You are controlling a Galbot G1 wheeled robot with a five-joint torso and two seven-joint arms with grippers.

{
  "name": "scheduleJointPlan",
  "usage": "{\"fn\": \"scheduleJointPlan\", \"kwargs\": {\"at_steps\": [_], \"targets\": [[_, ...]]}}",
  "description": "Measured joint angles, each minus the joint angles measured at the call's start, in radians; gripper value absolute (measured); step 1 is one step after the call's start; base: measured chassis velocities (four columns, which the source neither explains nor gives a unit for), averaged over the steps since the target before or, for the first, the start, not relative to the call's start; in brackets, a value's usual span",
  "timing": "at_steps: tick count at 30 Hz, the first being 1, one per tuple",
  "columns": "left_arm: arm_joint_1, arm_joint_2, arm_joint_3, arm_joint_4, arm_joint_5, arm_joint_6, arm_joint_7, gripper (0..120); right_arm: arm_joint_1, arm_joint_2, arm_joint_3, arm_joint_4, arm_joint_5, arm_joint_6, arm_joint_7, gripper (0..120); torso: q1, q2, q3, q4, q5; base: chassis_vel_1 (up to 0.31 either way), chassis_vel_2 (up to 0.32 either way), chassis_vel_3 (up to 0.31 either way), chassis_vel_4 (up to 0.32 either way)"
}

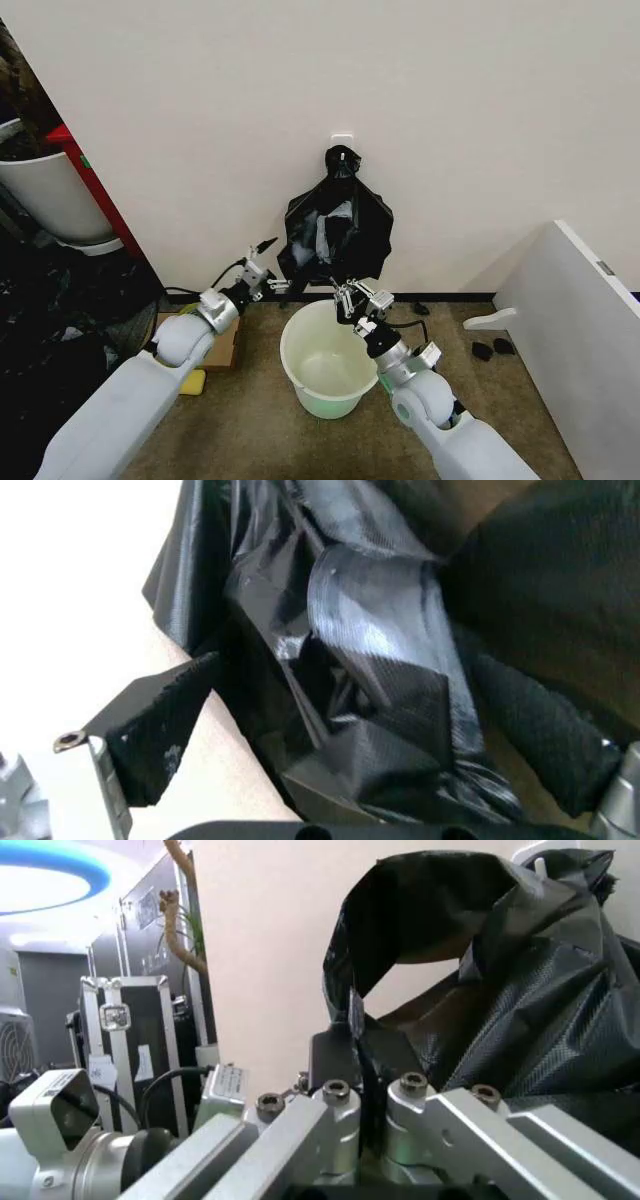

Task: Place the garbage bag over the trash bin.

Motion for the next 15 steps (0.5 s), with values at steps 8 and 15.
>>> {"fn": "scheduleJointPlan", "kwargs": {"at_steps": [8, 15], "targets": [[-0.014, -0.011, -0.004, 0.009, 0.03, -0.005, 0.002, 70, 0.001, 0.002, 0.001, -0.003, -0.008, 0.0, 0.0, 0, 0.0, 0.0, 0.0, 0.0, 0.0, 0.0, 0.0, 0.0, 0.0], [-0.006, -0.016, -0.019, 0.002, 0.033, -0.006, -0.001, 47, -0.003, 0.001, 0.002, -0.003, -0.014, -0.001, 0.002, 0, 0.0, 0.0, 0.0, 0.0, 0.0, 0.0, 0.0, 0.0, 0.0]]}}
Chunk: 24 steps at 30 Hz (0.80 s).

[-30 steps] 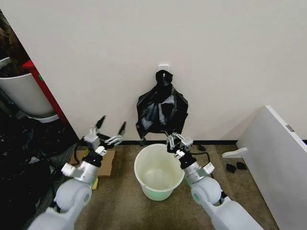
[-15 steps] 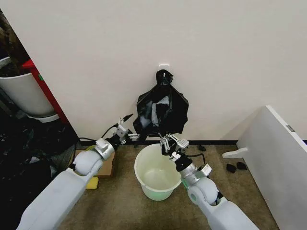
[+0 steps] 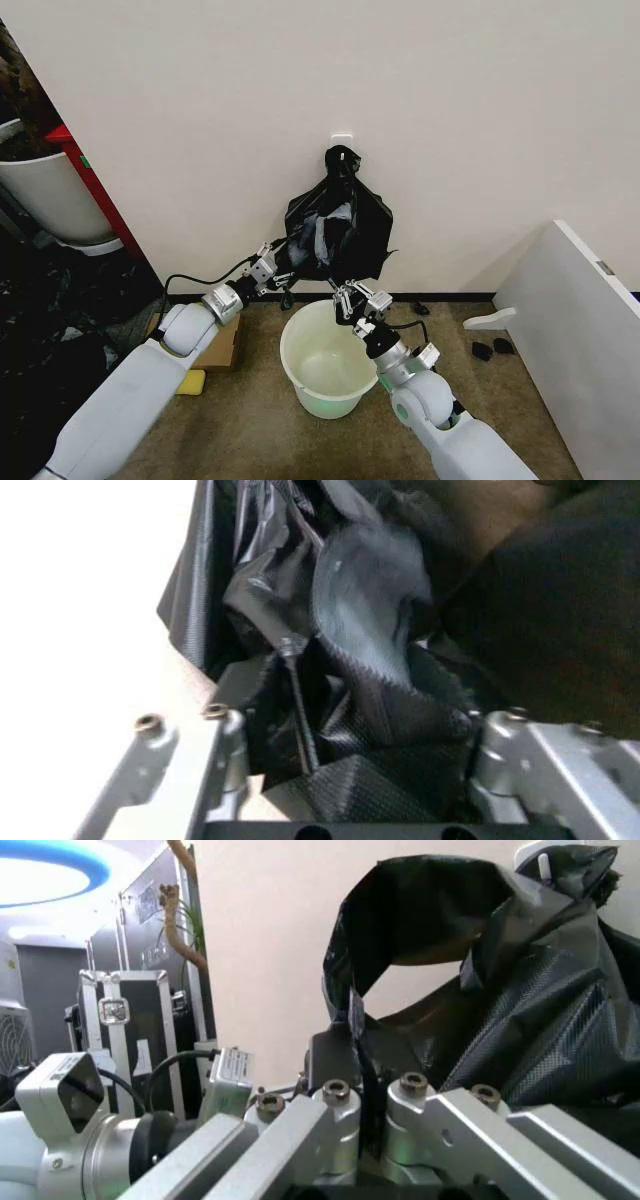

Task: Place the garbage bag over the trash bin.

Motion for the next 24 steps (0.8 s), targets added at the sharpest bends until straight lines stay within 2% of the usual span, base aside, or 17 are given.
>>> {"fn": "scheduleJointPlan", "kwargs": {"at_steps": [1, 5, 9, 12, 17, 22, 24], "targets": [[0.0, 0.0, 0.0, 0.0, 0.0, 0.0, 0.0, 47, 0.0, 0.0, 0.0, 0.0, 0.0, 0.0, 0.0, 0, 0.0, 0.0, 0.0, 0.0, 0.0, 0.0, 0.0, 0.0, 0.0], [0.021, 0.001, -0.032, -0.017, -0.002, 0.0, -0.006, 27, -0.003, -0.002, 0.003, 0.002, -0.005, -0.001, 0.002, 0, 0.0, 0.0, 0.0, -0.0001, 0.0, 0.0, 0.0, 0.0, 0.0], [0.049, 0.001, -0.067, -0.042, -0.018, -0.003, -0.009, 19, -0.006, -0.005, 0.007, 0.001, -0.008, -0.001, 0.003, 0, 0.0, 0.0, 0.0, 0.0, 0.0, 0.0, 0.0, 0.0, 0.0], [0.096, -0.003, -0.117, -0.073, -0.053, -0.019, -0.013, 4, -0.014, -0.012, 0.013, -0.002, -0.01, 0.001, 0.004, 0, 0.0, 0.0, 0.0, -0.0001, 0.0001, 0.0, 0.0, 0.0, 0.0], [0.191, -0.035, -0.196, -0.121, -0.125, -0.059, -0.014, 0, -0.029, -0.026, 0.022, -0.006, -0.022, 0.014, 0.004, 0, 0.0, 0.0, 0.0, 0.0002, 0.0001, 0.0, 0.0, 0.0, 0.0], [0.244, -0.071, -0.225, -0.152, -0.176, -0.079, -0.027, 0, -0.055, -0.045, 0.029, 0.003, -0.024, 0.025, 0.001, 0, 0.0, 0.0, 0.0, 0.0, 0.0001, 0.0, 0.0, 0.0, 0.0], [0.3, -0.109, -0.245, -0.19, -0.233, -0.083, -0.048, 0, -0.105, -0.069, 0.032, 0.038, -0.018, 0.031, 0.002, 0, 0.0, 0.0, 0.0, -0.0001, 0.0002, 0.0, 0.0, 0.0, 0.0]]}}
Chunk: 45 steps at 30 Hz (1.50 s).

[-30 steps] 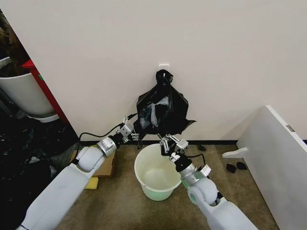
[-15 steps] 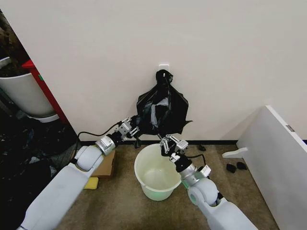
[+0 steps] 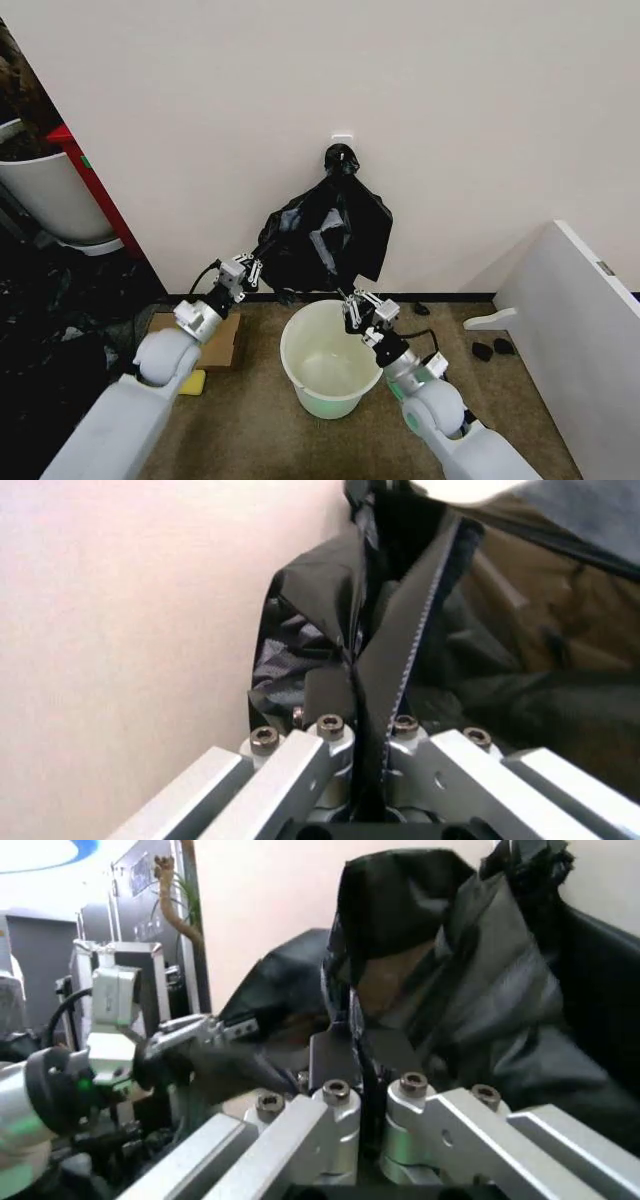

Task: Place the garbage bag over the trash bin.

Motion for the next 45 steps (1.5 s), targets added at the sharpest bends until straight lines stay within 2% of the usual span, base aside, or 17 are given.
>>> {"fn": "scheduleJointPlan", "kwargs": {"at_steps": [5, 12, 16, 19, 23, 29, 33, 45], "targets": [[0.086, -0.041, -0.006, -0.05, -0.032, -0.003, -0.021, 0, -0.147, -0.038, -0.004, 0.102, 0.029, 0.004, 0.058, 0, 0.0, 0.0, 0.0, 0.0, 0.0, 0.0, 0.0, 0.0, 0.0], [0.132, -0.063, -0.005, -0.1, -0.05, -0.018, -0.034, 0, -0.308, -0.056, 0.012, 0.21, 0.039, 0.038, 0.134, 0, 0.0, 0.0, 0.0, 0.0, -0.0001, 0.0, 0.0, 0.0, 0.0], [0.131, -0.07, 0.001, -0.131, -0.096, 0.0, -0.035, 0, -0.324, -0.053, 0.024, 0.233, 0.032, 0.049, 0.132, 0, 0.0, 0.0, 0.0, 0.0, 0.0, 0.0, 0.0, 0.0, 0.0], [0.131, -0.077, 0.021, -0.179, -0.201, 0.055, -0.033, 0, -0.326, -0.049, 0.037, 0.287, 0.022, 0.038, 0.168, 0, 0.0, 0.0, 0.0, 0.0, 0.0, 0.0, 0.0, 0.0, 0.0], [0.135, -0.103, 0.037, -0.191, -0.264, 0.088, -0.027, 0, -0.306, -0.043, 0.053, 0.316, 0.016, 0.015, 0.202, 0, 0.0, 0.0, 0.0, 0.0001, 0.0, 0.0, 0.0, 0.0, 0.0], [0.162, -0.159, 0.049, -0.155, -0.272, 0.096, -0.02, 0, -0.269, -0.038, 0.063, 0.305, 0.024, 0.002, 0.219, 0, 0.0, 0.0, 0.0, -0.0001, -0.0004, 0.0, 0.0, 0.0, 0.0], [0.212, -0.208, 0.05, -0.124, -0.258, 0.093, -0.02, 0, -0.229, -0.042, 0.026, 0.242, 0.022, -0.005, 0.222, 0, 0.0, 0.0, 0.0, 0.0005, 0.0, 0.0, 0.0, 0.0, 0.0], [0.254, -0.265, 0.096, -0.035, -0.269, 0.092, -0.024, 0, -0.221, -0.053, 0.017, 0.217, 0.016, -0.029, 0.274, 0, 0.0, 0.0, 0.0, 0.0002, -0.0001, 0.0, 0.0, 0.0, 0.0]]}}
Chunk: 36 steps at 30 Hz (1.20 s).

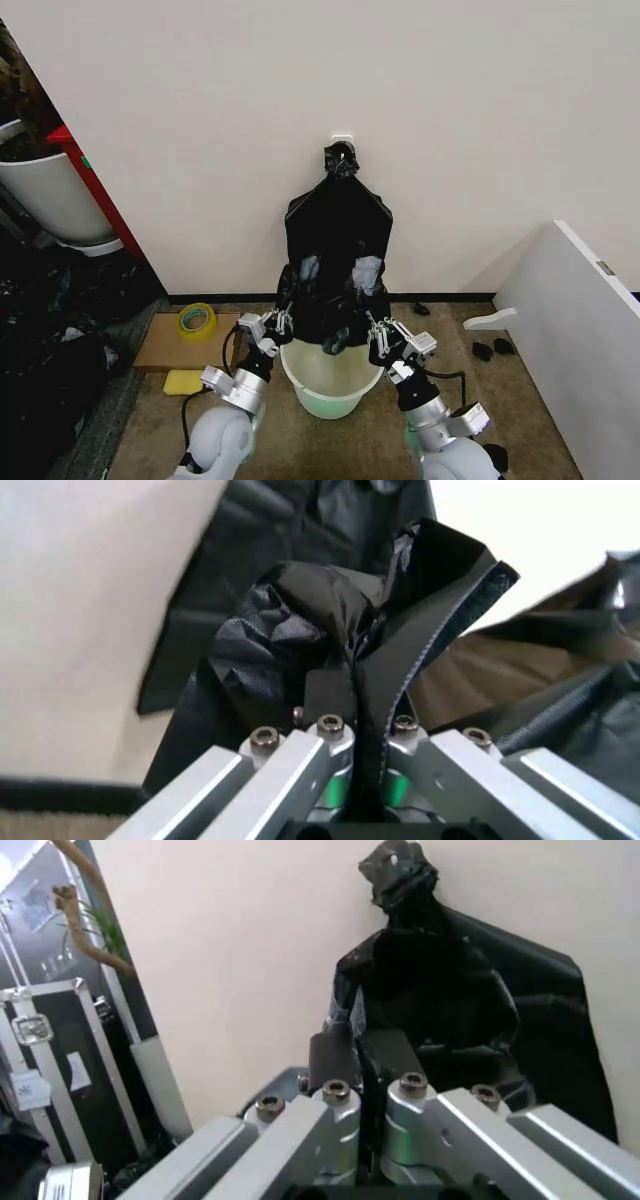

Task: Place the garbage bag over the trash bin.

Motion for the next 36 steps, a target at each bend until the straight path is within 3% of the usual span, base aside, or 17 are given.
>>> {"fn": "scheduleJointPlan", "kwargs": {"at_steps": [6, 14, 23, 27, 31, 36], "targets": [[0.009, -0.024, 0.048, 0.031, 0.007, 0.002, 0.025, 0, -0.013, 0.0, -0.005, -0.023, -0.047, -0.004, 0.019, 0, 0.0, 0.0, 0.0, -0.0002, 0.0, 0.0, 0.0, 0.0, 0.0], [0.003, -0.008, 0.026, 0.095, 0.168, -0.055, -0.019, 0, -0.033, -0.004, -0.036, -0.083, -0.05, -0.002, 0.063, 0, 0.0, 0.0, 0.0, 0.0, 0.0001, 0.0, 0.0, 0.0, 0.0], [0.036, 0.019, 0.014, 0.026, 0.242, -0.054, -0.145, 0, -0.081, -0.056, -0.043, 0.012, 0.072, -0.089, 0.245, 0, 0.0, 0.0, 0.0, 0.0, -0.0003, 0.0, 0.0, 0.0, 0.0], [0.077, 0.056, 0.031, -0.064, 0.29, 0.009, -0.246, 0, -0.143, -0.11, -0.061, 0.105, 0.131, -0.186, 0.392, 0, 0.0, 0.0, 0.0, -0.0002, -0.0002, 0.0, 0.0, 0.0, 0.0], [0.109, 0.107, 0.058, -0.161, 0.309, 0.164, -0.383, 0, -0.191, -0.178, -0.083, 0.182, 0.162, -0.337, 0.526, 0, 0.0, 0.0, 0.0, -0.0001, -0.0004, 0.0, 0.0, 0.0, 0.0], [0.111, 0.14, 0.066, -0.188, 0.326, 0.255, -0.47, 0, -0.187, -0.192, -0.103, 0.182, 0.168, -0.407, 0.568, 0, 0.0, 0.0, 0.0, -0.0001, 0.0001, 0.0, 0.0, 0.0, 0.0]]}}
